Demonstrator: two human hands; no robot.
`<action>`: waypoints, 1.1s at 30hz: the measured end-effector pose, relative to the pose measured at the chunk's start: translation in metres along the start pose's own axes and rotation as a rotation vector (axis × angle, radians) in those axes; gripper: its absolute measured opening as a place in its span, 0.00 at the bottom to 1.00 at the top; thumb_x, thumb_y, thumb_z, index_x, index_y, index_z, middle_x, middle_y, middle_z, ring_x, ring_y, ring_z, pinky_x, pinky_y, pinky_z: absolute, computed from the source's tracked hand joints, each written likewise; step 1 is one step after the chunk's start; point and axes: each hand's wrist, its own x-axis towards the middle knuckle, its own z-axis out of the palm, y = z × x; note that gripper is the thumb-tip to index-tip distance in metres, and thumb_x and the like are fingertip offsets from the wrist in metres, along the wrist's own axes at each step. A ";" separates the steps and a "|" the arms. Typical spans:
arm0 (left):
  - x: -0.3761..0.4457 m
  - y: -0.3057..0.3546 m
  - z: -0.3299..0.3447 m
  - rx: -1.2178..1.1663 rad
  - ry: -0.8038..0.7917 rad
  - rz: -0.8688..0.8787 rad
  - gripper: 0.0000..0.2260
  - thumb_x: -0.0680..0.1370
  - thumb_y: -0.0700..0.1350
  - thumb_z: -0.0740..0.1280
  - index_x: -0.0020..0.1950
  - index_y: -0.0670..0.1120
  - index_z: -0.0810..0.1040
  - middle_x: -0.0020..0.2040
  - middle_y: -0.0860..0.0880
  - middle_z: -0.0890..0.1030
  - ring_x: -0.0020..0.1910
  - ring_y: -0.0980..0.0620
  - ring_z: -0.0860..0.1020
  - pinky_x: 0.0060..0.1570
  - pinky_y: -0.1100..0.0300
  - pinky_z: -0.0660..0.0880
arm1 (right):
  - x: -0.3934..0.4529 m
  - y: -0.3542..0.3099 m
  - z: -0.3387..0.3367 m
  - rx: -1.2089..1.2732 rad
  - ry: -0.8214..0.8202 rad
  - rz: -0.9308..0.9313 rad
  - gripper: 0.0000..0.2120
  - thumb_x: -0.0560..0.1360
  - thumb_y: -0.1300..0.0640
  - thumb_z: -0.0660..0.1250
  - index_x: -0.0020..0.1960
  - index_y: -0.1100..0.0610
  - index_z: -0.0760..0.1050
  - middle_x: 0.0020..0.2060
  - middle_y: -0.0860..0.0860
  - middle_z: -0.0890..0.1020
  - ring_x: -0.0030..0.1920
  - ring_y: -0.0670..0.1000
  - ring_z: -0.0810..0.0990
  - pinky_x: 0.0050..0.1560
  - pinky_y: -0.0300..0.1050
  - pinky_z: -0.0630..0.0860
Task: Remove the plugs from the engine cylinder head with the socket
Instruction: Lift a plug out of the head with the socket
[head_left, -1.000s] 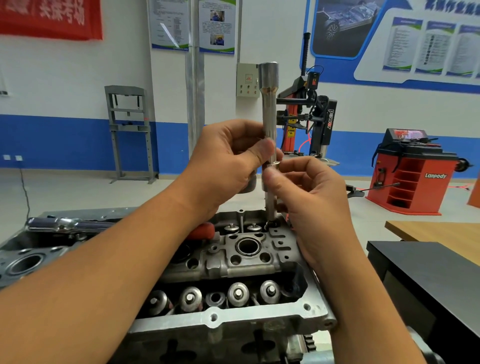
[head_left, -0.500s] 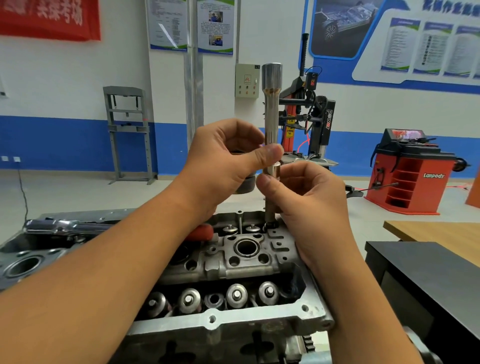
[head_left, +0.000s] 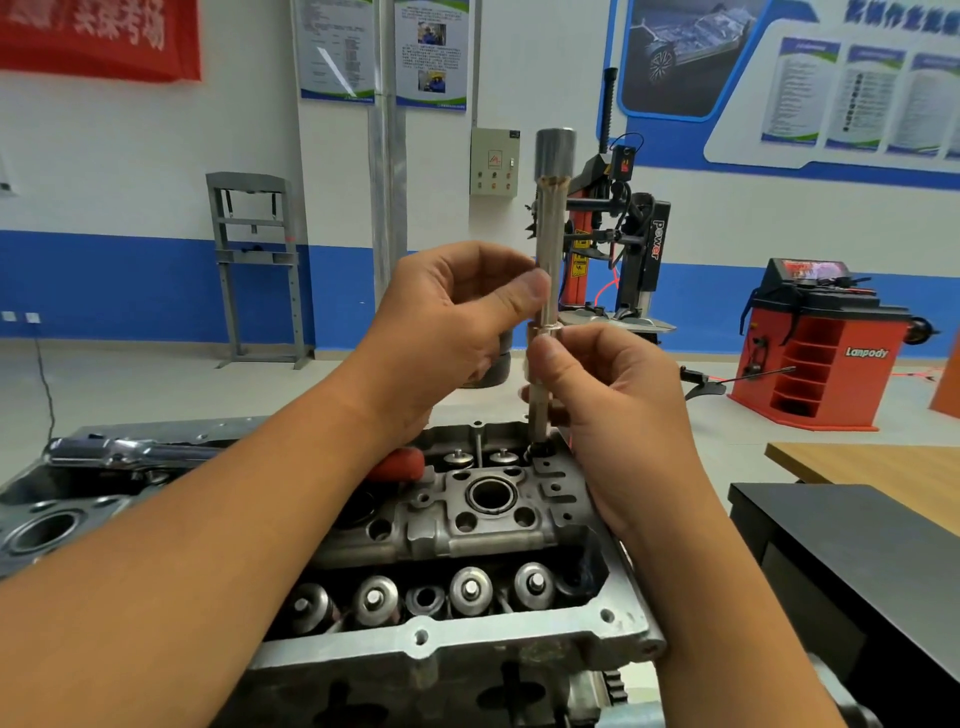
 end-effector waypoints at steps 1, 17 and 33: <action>0.000 0.000 0.000 -0.007 -0.028 -0.008 0.10 0.79 0.41 0.71 0.59 0.40 0.82 0.46 0.36 0.84 0.23 0.53 0.69 0.24 0.64 0.68 | 0.001 0.000 0.001 0.015 -0.024 0.013 0.06 0.81 0.55 0.71 0.46 0.52 0.83 0.39 0.52 0.86 0.41 0.60 0.86 0.41 0.53 0.82; 0.000 -0.001 -0.002 0.046 -0.030 0.020 0.11 0.77 0.49 0.71 0.52 0.43 0.83 0.44 0.44 0.88 0.24 0.54 0.73 0.24 0.64 0.70 | 0.000 0.002 -0.001 -0.003 -0.012 -0.001 0.06 0.75 0.55 0.78 0.46 0.53 0.82 0.38 0.51 0.86 0.38 0.51 0.84 0.38 0.47 0.80; 0.001 -0.002 -0.001 0.047 -0.081 -0.015 0.07 0.84 0.36 0.65 0.60 0.41 0.81 0.48 0.44 0.88 0.25 0.52 0.73 0.24 0.62 0.68 | 0.002 0.000 0.004 0.024 -0.066 -0.002 0.10 0.77 0.49 0.67 0.45 0.53 0.84 0.39 0.57 0.86 0.39 0.56 0.81 0.42 0.53 0.78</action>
